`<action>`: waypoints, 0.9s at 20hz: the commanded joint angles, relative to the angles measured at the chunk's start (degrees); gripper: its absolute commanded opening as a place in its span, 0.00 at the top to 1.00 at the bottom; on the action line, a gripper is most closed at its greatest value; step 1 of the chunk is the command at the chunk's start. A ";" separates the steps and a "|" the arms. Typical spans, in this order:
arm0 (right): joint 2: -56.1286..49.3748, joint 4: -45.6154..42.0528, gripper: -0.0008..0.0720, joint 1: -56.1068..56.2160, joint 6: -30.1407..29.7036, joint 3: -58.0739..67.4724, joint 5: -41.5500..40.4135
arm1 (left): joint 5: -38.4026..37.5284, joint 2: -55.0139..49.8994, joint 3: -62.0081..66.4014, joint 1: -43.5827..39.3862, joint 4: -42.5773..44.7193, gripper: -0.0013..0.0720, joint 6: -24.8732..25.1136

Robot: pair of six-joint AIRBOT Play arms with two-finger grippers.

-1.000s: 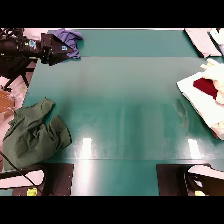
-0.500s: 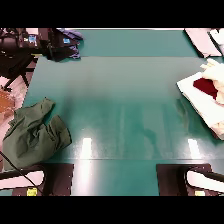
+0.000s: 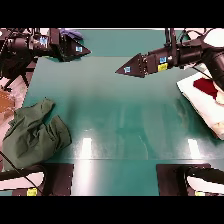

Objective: Fold the shirts.

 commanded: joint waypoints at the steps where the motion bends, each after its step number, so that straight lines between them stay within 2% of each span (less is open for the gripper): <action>1: 0.07 9.40 0.96 -2.47 -4.17 -1.57 1.07 | -1.14 -0.04 0.07 -0.24 -0.48 0.95 -0.07; 6: 1.14 10.78 0.96 -5.84 -4.17 -1.57 1.64 | -0.33 -0.04 0.07 -0.24 -0.72 0.95 -0.04; 18: 1.25 10.64 0.96 -5.66 -3.67 -1.57 2.49 | -0.35 -0.04 0.07 -0.24 -1.07 0.95 -0.02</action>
